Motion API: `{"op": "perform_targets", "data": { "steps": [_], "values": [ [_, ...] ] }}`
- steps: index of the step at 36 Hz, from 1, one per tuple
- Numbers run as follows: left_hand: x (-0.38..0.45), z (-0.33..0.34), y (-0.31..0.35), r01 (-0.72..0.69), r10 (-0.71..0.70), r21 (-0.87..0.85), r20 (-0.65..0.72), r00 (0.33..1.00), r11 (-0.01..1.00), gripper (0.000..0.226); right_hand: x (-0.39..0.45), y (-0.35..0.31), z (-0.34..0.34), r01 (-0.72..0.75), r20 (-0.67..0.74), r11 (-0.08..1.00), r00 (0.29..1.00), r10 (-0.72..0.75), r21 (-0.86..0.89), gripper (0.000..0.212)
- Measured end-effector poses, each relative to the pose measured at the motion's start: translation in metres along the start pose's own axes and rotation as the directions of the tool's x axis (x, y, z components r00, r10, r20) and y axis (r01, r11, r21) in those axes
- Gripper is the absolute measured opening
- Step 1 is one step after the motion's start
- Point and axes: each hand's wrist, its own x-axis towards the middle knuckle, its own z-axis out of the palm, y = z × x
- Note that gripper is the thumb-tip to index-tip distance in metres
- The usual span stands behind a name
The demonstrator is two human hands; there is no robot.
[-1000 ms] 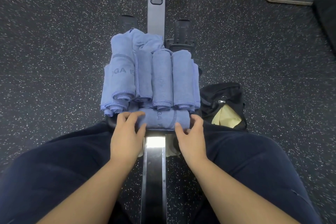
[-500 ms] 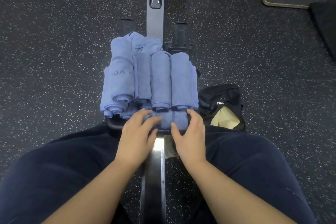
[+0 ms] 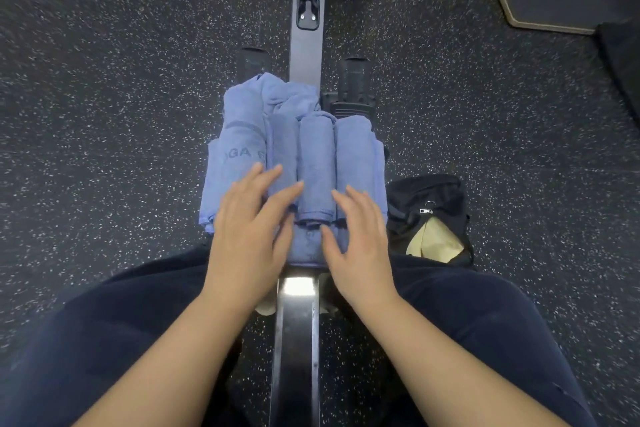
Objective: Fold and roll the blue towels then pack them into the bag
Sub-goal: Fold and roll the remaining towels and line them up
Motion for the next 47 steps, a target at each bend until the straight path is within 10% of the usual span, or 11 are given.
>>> {"op": "perform_targets", "data": {
  "steps": [16,27,47],
  "values": [
    [0.048,-0.009,-0.058,0.346,-0.329,-0.14,0.129,0.935,0.928,0.054,0.155,0.001,0.0,0.11,0.201,0.992,0.975,-0.094,-0.069,0.037],
    [0.065,0.001,-0.059,0.451,-0.425,-0.267,0.152,0.892,0.852,0.051,0.242,-0.002,0.014,0.276,0.649,0.917,0.76,-0.025,-0.289,0.04],
    [0.067,0.003,-0.063,0.421,-0.391,-0.27,0.16,0.906,0.866,0.053,0.253,0.009,0.038,0.199,0.695,0.903,0.705,0.137,-0.38,0.031]
  ]
}}
